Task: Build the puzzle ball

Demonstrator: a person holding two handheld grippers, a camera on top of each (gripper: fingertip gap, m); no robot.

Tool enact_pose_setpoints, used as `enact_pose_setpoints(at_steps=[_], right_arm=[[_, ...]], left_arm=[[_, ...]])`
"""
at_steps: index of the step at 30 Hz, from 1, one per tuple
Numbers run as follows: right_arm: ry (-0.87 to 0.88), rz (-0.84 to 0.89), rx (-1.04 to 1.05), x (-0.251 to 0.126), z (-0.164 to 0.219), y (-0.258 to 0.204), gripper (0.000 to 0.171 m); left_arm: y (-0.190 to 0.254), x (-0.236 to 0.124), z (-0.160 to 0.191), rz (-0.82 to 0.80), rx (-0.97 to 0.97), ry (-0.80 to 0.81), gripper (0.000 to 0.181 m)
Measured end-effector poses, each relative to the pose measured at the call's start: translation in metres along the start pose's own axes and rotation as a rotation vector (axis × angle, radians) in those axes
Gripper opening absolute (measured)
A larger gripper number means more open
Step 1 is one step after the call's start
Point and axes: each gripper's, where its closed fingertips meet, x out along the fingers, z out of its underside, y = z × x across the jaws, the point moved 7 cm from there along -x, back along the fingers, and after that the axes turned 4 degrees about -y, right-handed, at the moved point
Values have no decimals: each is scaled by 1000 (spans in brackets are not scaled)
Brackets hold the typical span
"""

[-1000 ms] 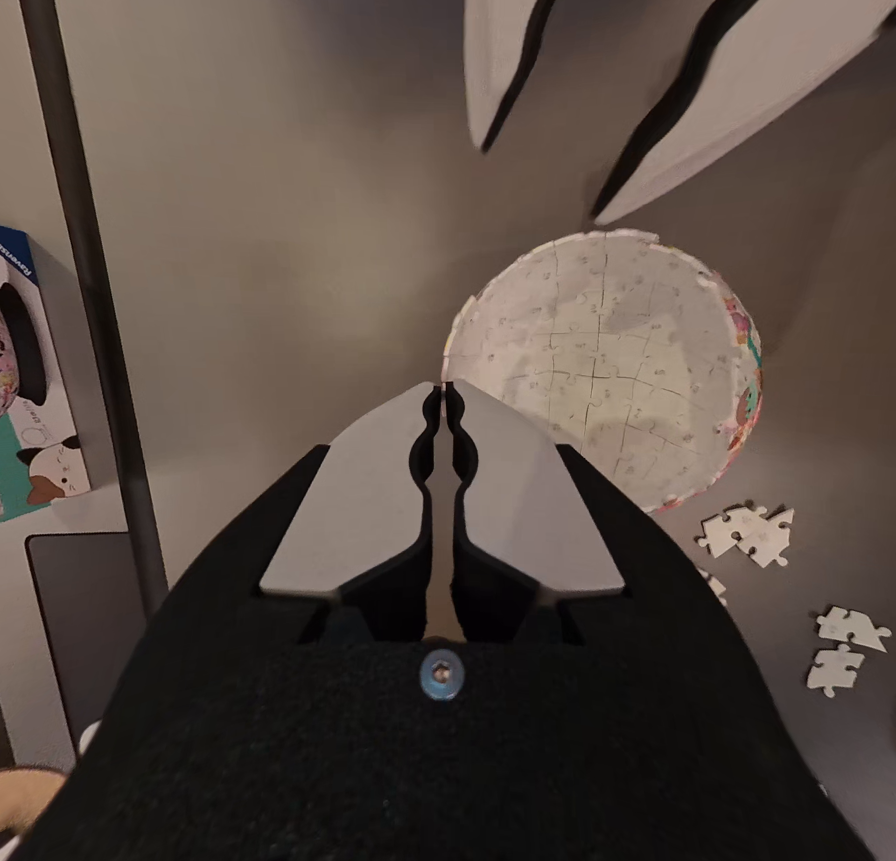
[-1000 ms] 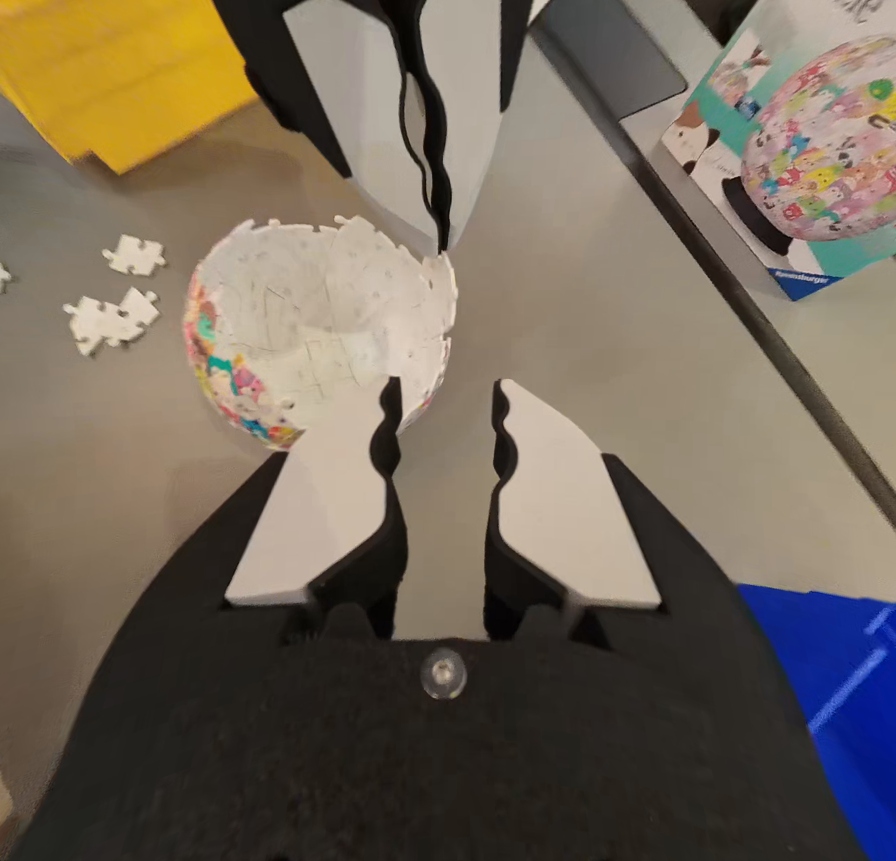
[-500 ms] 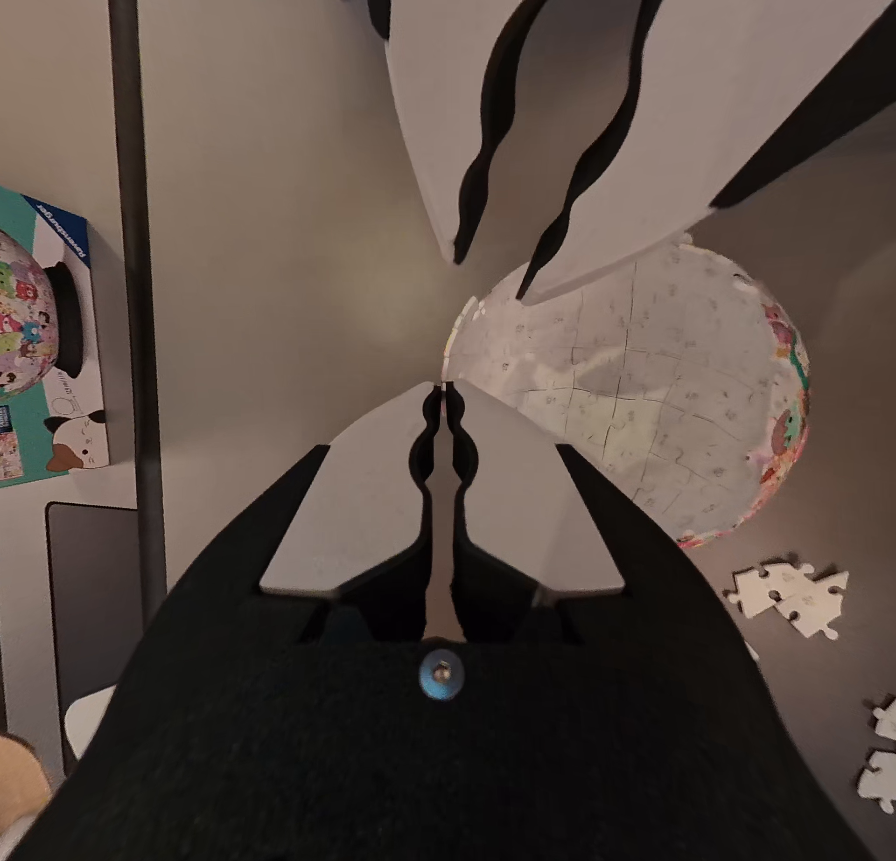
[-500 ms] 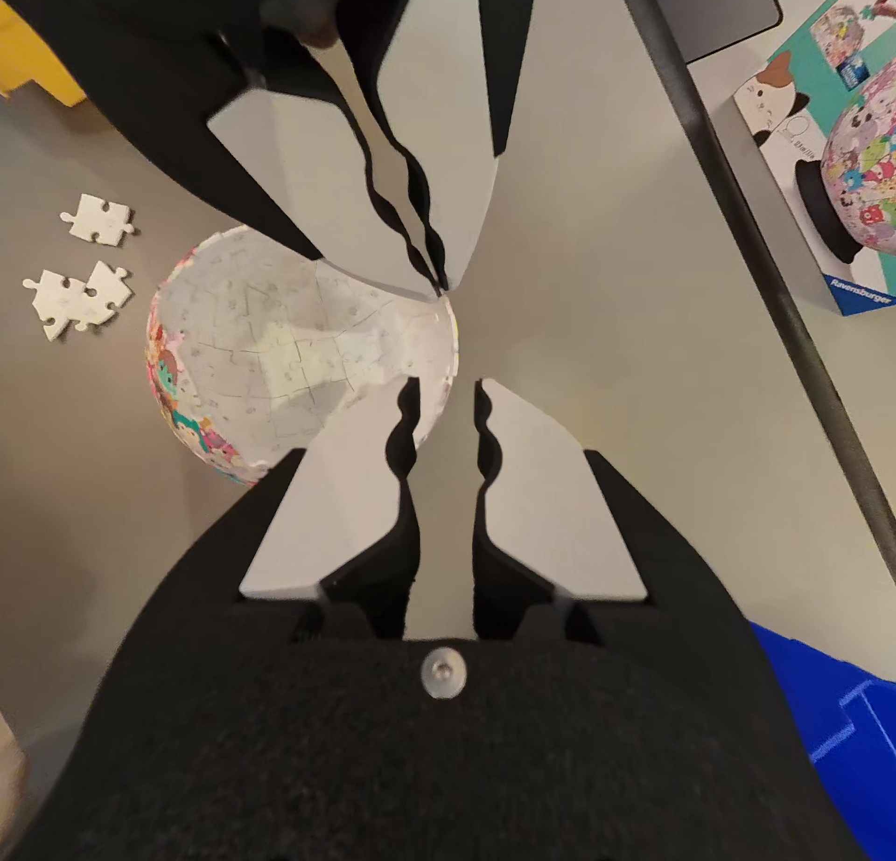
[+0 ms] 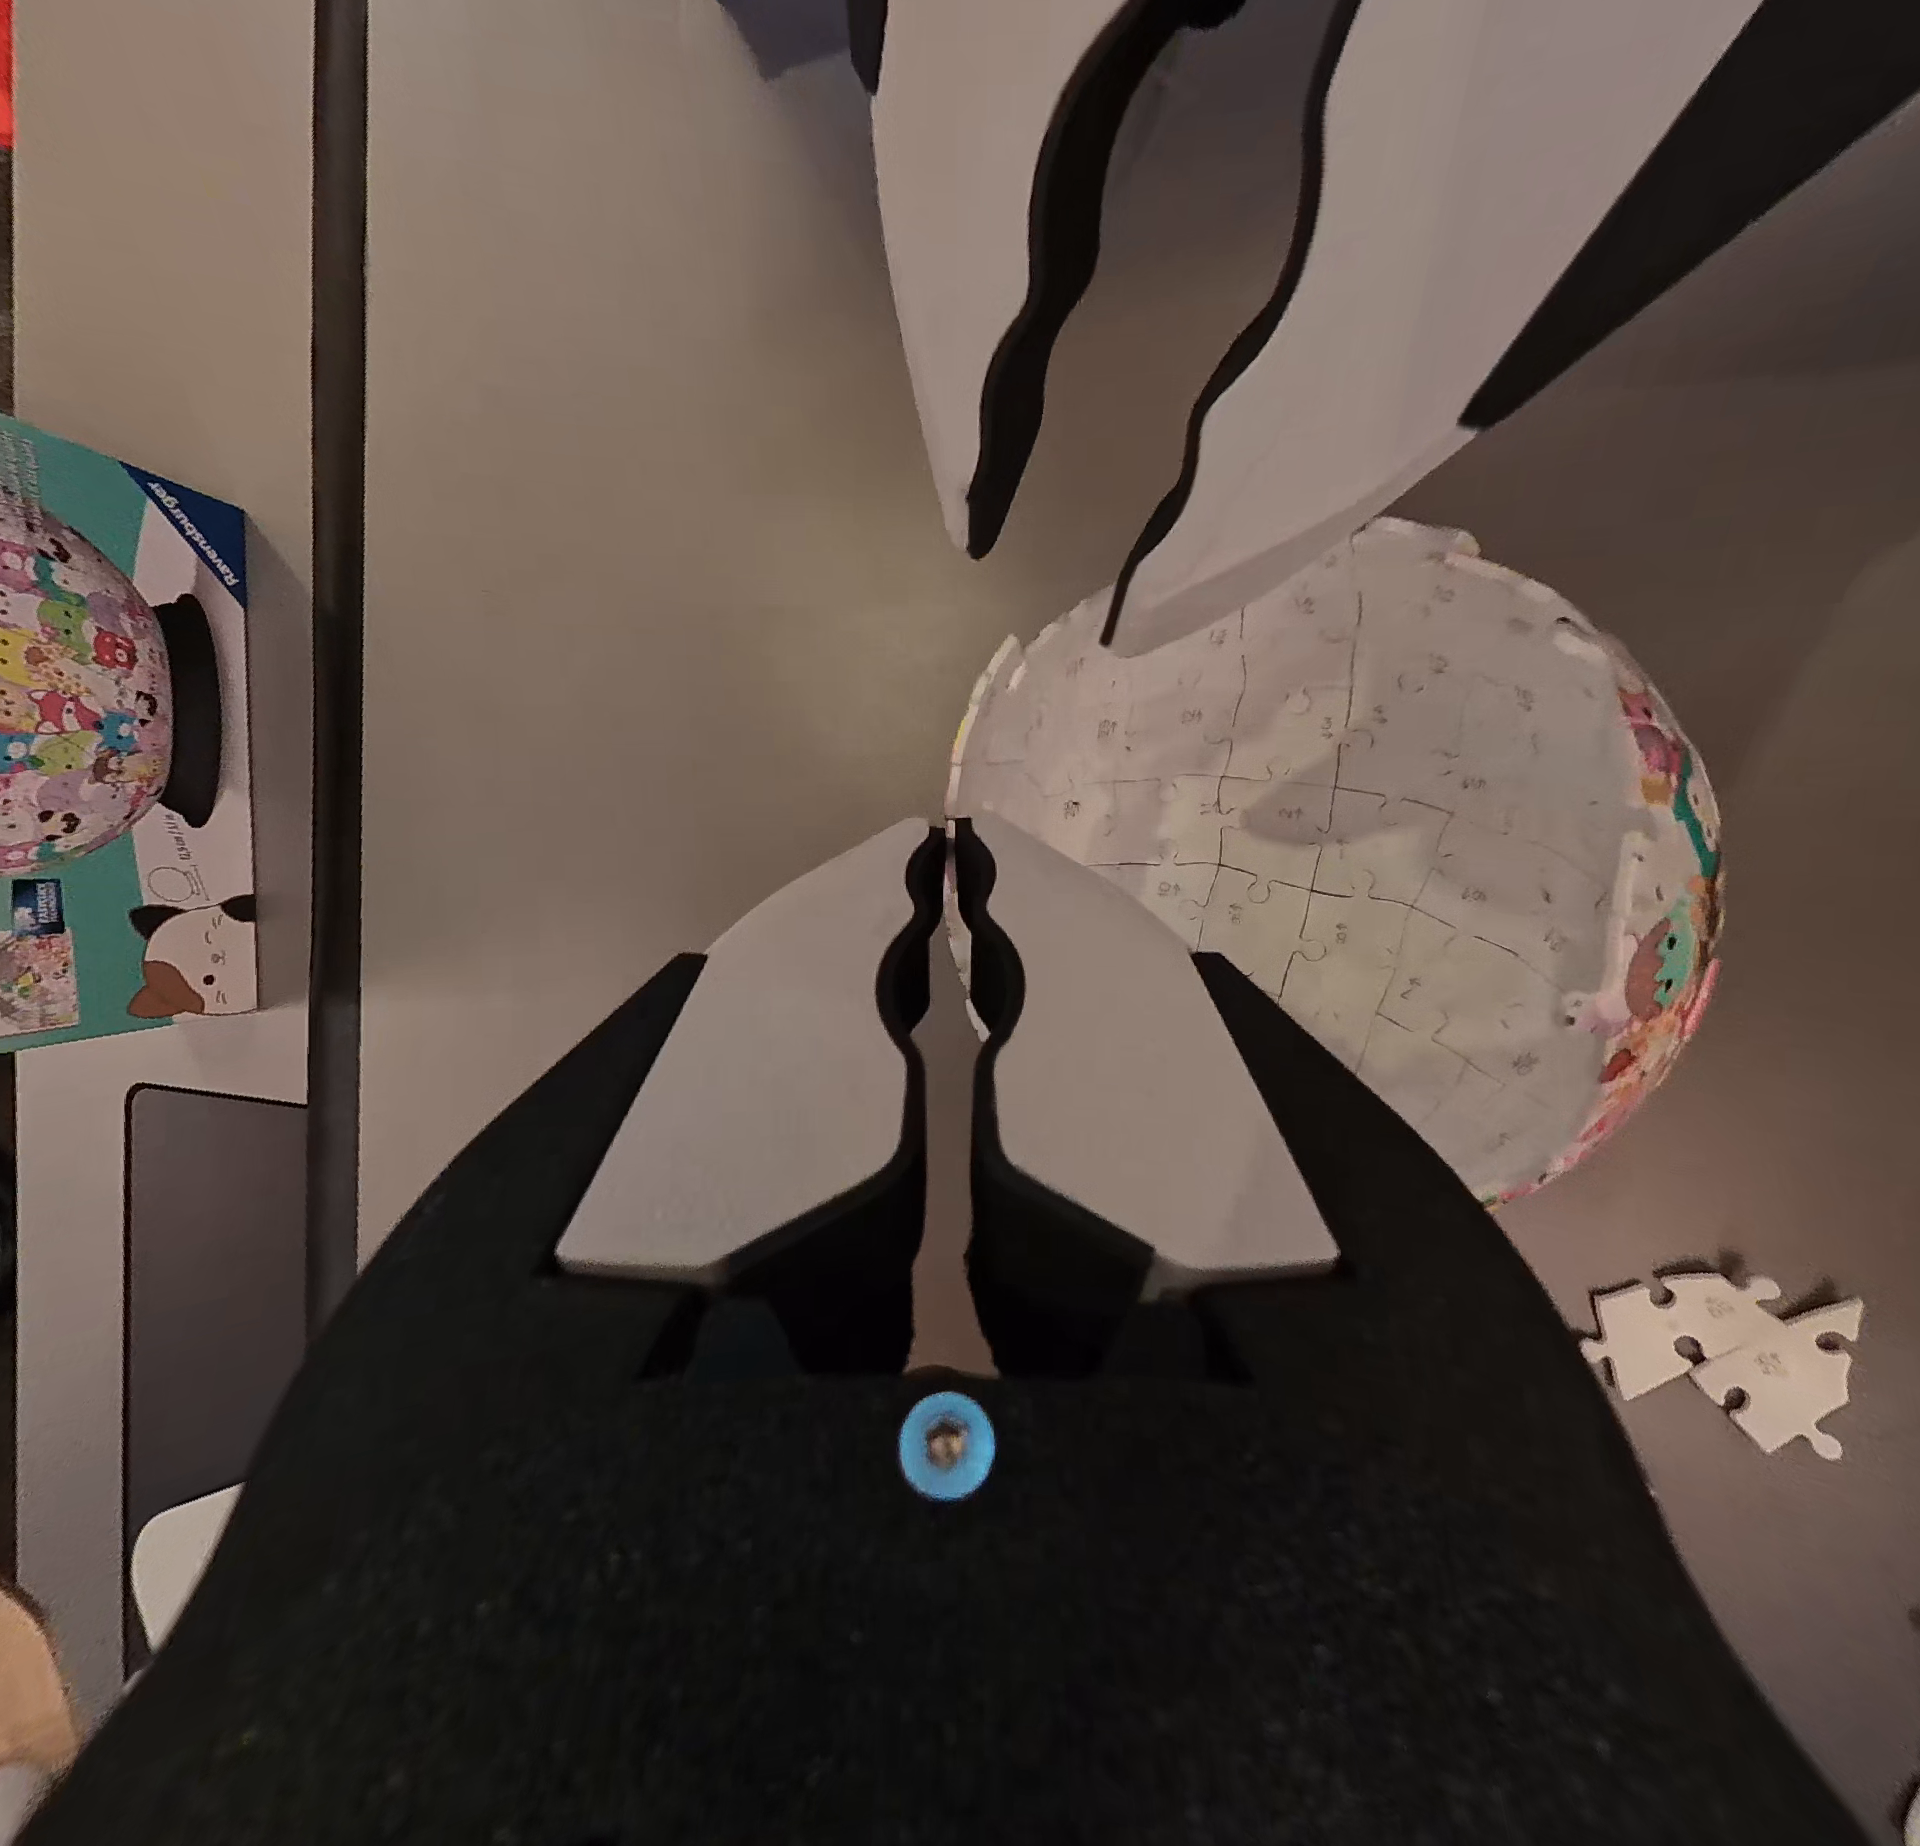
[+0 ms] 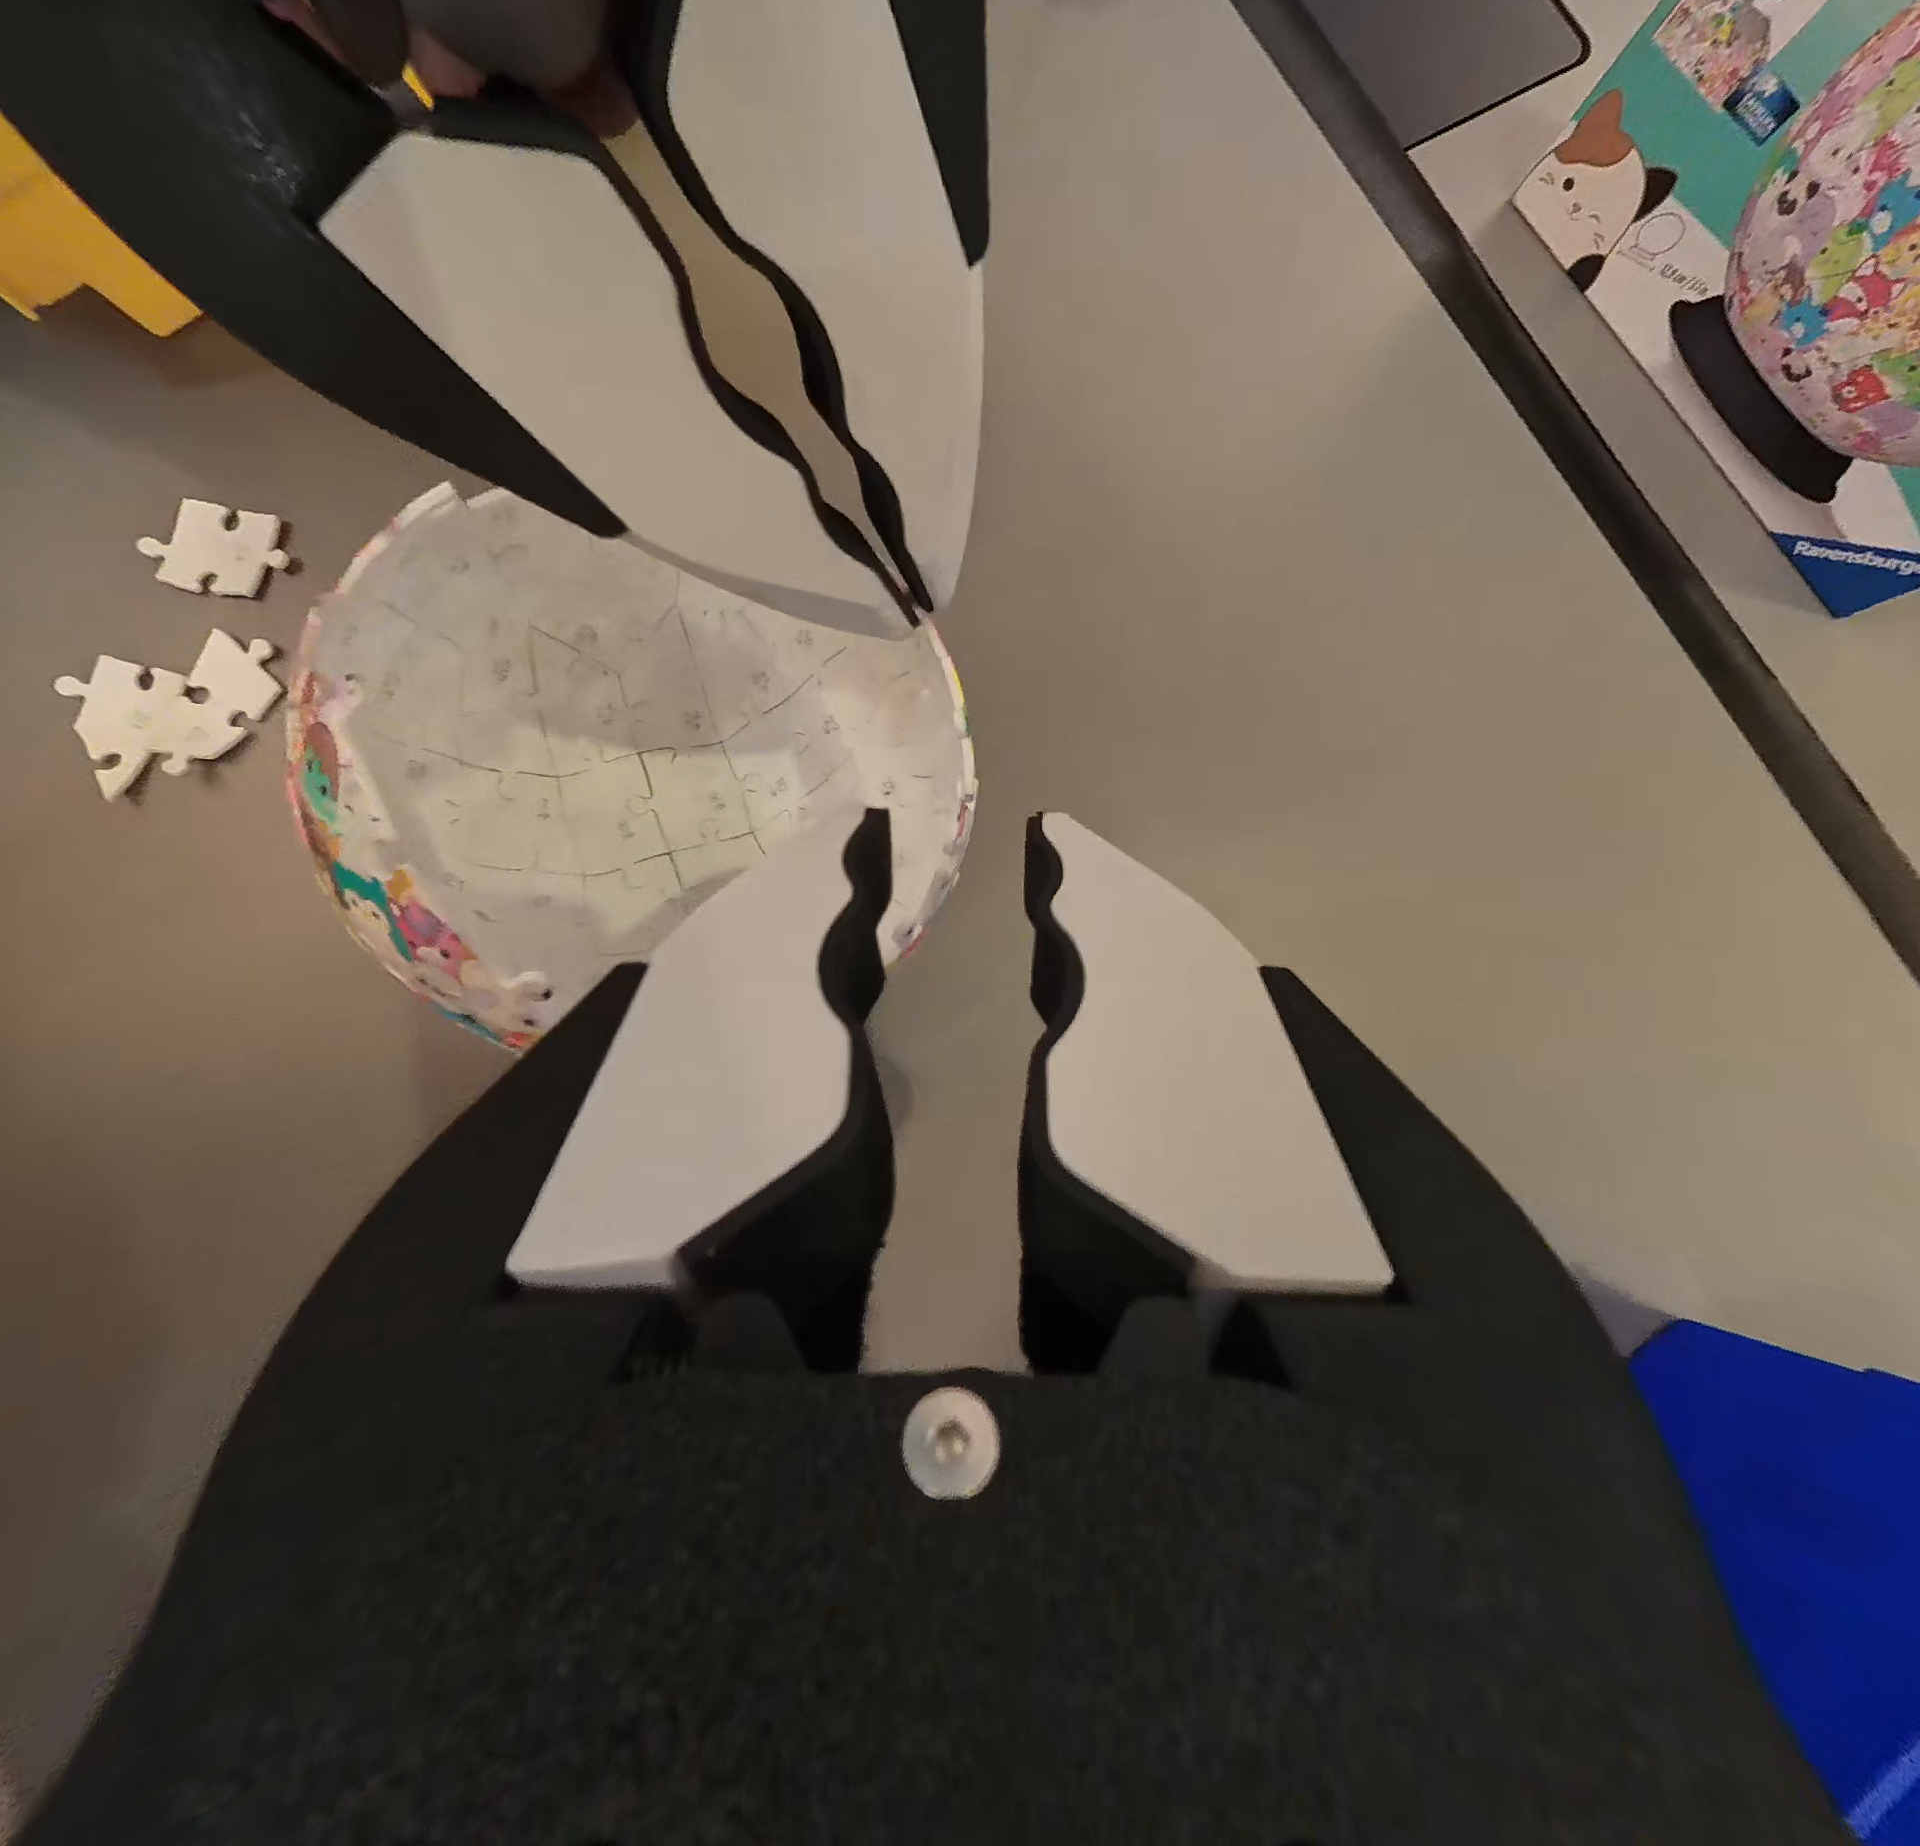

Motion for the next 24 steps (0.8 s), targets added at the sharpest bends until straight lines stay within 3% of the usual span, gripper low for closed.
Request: enact_pose_setpoints(at_steps=[8,17,24], right_arm=[[26,133,-159,4,-7,-4,20],[114,80,-325,6,-22,-5,14],[56,50,-337,19,-25,4,10]], left_arm=[[-1,-1,-1,-14,41,24,1],[-1,-1,-2,-26,63,43,1],[-4,-2,-1,-6,31,51,1]])
